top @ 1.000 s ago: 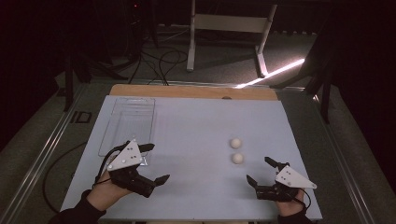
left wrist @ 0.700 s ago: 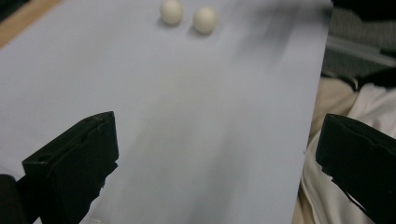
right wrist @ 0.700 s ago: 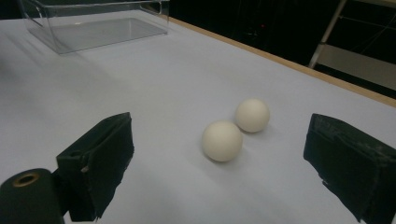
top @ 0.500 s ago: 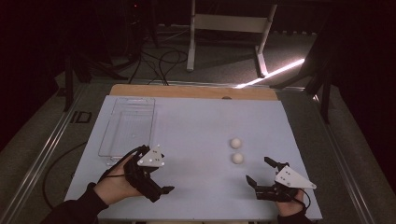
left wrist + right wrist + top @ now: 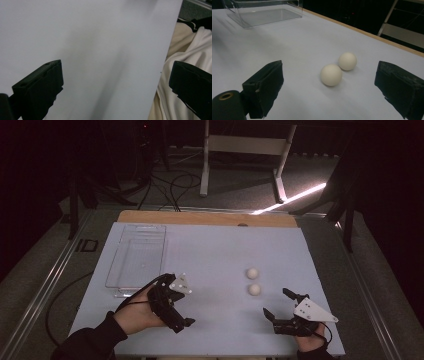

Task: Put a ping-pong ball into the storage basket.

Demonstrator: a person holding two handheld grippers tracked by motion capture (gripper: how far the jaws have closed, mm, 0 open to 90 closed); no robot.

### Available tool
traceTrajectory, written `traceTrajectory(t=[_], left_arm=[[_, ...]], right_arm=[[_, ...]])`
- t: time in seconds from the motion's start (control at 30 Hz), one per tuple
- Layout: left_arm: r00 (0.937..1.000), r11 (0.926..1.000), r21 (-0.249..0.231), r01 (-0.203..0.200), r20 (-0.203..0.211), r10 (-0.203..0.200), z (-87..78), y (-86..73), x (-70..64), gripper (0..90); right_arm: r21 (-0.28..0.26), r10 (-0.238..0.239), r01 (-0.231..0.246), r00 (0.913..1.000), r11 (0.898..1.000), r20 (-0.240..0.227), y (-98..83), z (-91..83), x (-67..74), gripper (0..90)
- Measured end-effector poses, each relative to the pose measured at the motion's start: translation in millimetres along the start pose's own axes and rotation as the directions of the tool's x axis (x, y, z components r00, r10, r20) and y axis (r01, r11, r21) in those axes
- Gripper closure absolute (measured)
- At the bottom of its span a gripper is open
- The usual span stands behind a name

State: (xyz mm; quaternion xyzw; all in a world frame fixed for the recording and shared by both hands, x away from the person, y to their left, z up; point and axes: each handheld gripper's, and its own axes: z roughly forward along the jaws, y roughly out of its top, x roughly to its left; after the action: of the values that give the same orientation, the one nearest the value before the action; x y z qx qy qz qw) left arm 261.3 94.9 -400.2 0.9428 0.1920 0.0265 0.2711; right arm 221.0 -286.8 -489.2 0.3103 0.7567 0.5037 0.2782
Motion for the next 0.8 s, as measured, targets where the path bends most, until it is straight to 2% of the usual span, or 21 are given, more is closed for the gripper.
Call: traceTrajectory(t=[0.27,0.33,0.37,0.43,0.47,0.53,0.57,0.8], left_arm=[[0.9994,0.9981,0.060,-0.014,0.033,0.012,10.9,14.4,-3.1,0.3],[0.9992,0.9978,0.065,-0.014,0.038,0.011,11.6,16.2,-2.8,0.3],[0.9993,0.9983,0.058,0.000,0.037,-0.003,12.0,19.6,-2.2,0.3],[0.9989,0.9984,0.057,0.001,0.048,-0.003,11.8,22.2,-1.9,0.4],[0.9993,0.9985,0.055,0.001,0.038,-0.003,10.8,26.9,-2.8,0.4],[0.9990,0.9982,0.060,-0.003,0.046,0.001,10.1,29.2,-3.2,0.4],[0.9994,0.9982,0.061,0.000,0.034,-0.002,8.8,33.7,-3.6,0.4],[0.9991,0.9980,0.063,0.001,0.043,-0.004,11.7,48.3,-5.9,0.4]], right_arm=[[-0.005,0.005,-0.005,0.9999,1.000,0.009,0.1,-0.8,-0.2,8.5],[-0.007,0.003,-0.003,0.9999,1.000,0.012,0.0,-0.8,-0.3,8.5],[-0.008,0.001,-0.001,0.9999,1.000,0.013,-0.2,-1.0,-0.7,8.5],[-0.009,0.000,0.001,0.9999,1.000,0.015,-0.3,-1.0,-0.9,8.5],[-0.011,-0.001,0.001,0.9998,1.000,0.018,-0.4,-0.6,-1.1,8.5],[-0.011,-0.004,0.004,0.9998,1.000,0.019,-0.5,-0.6,-1.0,8.5],[-0.010,-0.005,0.006,0.9998,1.000,0.019,-0.6,-0.5,-1.1,8.5],[-0.012,-0.010,0.010,0.9996,1.000,0.026,-0.8,-0.1,-1.3,8.5]])
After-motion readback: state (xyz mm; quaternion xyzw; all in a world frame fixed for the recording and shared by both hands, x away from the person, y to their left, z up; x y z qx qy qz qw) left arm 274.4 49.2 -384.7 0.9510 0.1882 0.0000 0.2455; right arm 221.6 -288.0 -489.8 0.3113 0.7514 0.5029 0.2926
